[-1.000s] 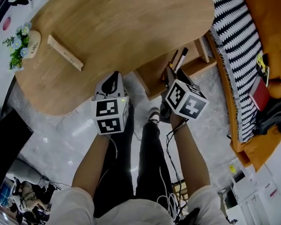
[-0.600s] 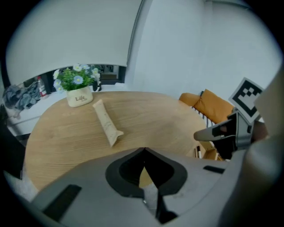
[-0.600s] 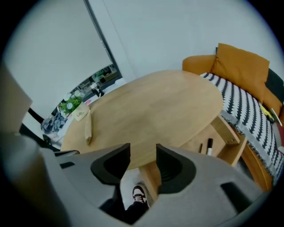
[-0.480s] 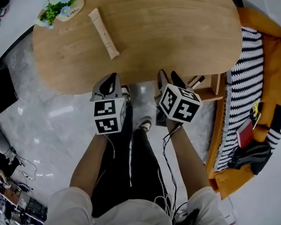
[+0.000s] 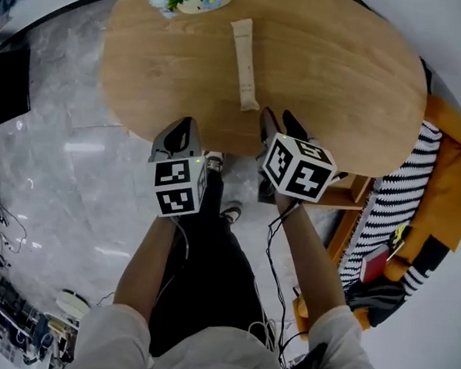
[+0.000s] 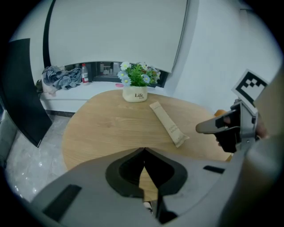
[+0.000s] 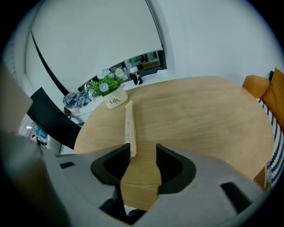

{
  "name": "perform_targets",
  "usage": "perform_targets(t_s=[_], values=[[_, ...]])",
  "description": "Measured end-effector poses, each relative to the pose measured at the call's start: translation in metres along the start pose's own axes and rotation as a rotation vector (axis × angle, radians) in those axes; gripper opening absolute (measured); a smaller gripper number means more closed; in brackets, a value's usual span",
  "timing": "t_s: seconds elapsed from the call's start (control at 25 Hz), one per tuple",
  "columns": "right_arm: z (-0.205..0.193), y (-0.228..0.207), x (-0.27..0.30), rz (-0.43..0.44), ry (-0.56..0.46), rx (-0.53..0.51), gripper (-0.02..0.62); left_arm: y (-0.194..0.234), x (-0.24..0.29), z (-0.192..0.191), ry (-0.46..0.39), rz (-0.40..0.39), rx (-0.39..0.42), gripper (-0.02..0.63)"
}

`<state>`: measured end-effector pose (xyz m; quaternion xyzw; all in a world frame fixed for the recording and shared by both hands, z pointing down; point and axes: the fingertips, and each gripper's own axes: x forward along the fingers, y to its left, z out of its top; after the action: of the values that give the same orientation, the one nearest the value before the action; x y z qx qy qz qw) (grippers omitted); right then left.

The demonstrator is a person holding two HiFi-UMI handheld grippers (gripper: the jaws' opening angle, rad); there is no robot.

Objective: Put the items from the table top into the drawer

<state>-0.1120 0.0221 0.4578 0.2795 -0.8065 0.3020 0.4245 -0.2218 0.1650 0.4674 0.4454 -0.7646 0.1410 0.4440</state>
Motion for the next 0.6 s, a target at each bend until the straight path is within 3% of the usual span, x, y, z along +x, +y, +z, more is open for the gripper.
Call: perform_targets(t_s=[0.6], values=[[0.048,0.049,0.077,0.051,0.067,-0.153,0.176,0.045,0.05,0.053,-0.033,0.03,-0.051,0.009]])
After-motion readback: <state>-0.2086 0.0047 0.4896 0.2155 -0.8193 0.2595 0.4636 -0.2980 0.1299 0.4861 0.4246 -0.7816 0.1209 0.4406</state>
